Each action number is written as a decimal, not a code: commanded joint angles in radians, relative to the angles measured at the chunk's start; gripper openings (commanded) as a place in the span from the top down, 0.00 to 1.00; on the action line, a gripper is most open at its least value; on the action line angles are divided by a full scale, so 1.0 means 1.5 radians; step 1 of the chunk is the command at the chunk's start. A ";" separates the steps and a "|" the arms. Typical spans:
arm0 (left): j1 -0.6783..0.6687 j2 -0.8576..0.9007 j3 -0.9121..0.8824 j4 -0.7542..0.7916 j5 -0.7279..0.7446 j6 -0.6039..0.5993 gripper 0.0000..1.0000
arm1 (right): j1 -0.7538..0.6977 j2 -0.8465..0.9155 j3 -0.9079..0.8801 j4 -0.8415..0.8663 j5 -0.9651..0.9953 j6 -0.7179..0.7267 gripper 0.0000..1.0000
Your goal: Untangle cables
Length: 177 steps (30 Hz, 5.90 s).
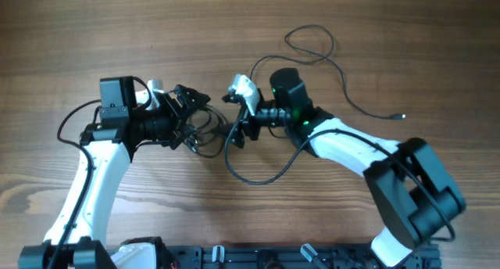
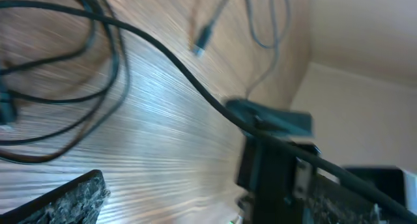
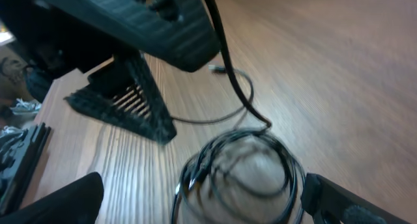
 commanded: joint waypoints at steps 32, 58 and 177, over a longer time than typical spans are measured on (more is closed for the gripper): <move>0.002 -0.054 0.013 -0.028 0.161 -0.049 0.00 | 0.045 0.145 0.045 0.420 0.114 0.284 0.67; -0.251 -0.019 0.013 -0.003 -0.312 -0.089 0.00 | -0.223 -0.012 0.045 0.451 -0.150 0.546 0.95; -0.251 0.279 -0.001 -0.037 -0.666 -0.148 0.00 | -0.027 -0.005 0.122 -0.748 0.313 0.138 0.11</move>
